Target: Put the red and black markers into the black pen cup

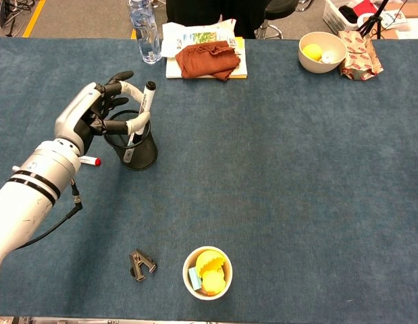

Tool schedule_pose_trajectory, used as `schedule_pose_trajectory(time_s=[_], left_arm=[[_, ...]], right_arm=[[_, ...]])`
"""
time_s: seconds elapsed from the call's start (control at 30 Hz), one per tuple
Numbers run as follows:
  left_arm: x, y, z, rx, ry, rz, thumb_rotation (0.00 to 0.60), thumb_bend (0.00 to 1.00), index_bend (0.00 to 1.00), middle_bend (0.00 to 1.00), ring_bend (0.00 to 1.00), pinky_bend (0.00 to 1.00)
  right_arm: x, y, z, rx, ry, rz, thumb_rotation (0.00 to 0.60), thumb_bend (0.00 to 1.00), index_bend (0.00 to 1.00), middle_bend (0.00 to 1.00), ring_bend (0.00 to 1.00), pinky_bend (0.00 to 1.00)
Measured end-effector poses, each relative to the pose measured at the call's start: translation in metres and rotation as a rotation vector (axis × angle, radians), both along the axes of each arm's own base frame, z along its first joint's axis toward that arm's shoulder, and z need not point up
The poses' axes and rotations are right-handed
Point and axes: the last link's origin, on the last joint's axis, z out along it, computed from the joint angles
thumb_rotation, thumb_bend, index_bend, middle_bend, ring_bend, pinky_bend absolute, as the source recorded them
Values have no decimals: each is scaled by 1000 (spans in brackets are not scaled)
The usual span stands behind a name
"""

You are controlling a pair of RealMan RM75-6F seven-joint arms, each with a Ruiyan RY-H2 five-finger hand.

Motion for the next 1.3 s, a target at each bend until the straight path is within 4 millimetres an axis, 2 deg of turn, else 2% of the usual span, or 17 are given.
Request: schedule_pose_trajectory(time_s=[0.17, 0.27, 0.33, 0.4, 0.5, 0.63, 0.77, 1.07, 1.3], left_arm=[[-1, 0, -1, 3, -2, -7, 600, 318, 276, 5, 0, 89], [-2, -1, -1, -1, -9, -6, 600, 247, 143, 0, 0, 89], [-3, -1, 0, -9, -9, -4, 600, 220, 97, 0, 0, 88], [-4, 0, 2, -8, -12, -1, 600, 218, 91, 0, 0, 88], [-5, 0, 5, -7, 7, -6, 600, 219, 105, 0, 0, 88], [-10, 1, 11, -8, 75, -26, 600, 219, 251, 0, 0, 88], [-15, 3, 23, 0, 190, -62, 600, 219, 333, 0, 0, 88], [-22, 9, 70, 0, 397, -110, 600, 219, 365, 0, 0, 88], [-33, 13, 99, -8, 554, -115, 600, 218, 423, 0, 0, 44]], right_arm=[[0, 0, 0, 0, 1, -2, 600, 0, 239, 255, 176, 348], [0, 0, 0, 0, 1, -3, 600, 0, 239, 255, 176, 348], [0, 0, -1, 1, 1, -3, 600, 0, 239, 255, 176, 348], [0, 1, -1, 1, 1, -4, 600, 0, 239, 255, 177, 348], [1, 1, 0, -2, 1, -1, 600, 0, 239, 255, 177, 348], [1, 1, 1, -7, -2, 2, 600, 0, 239, 255, 177, 348], [2, 1, 1, -5, -1, 5, 600, 0, 239, 255, 177, 348], [2, 0, -2, 5, 5, 10, 600, 0, 239, 255, 177, 348], [2, -1, -2, 6, 4, 9, 600, 0, 239, 255, 177, 348]])
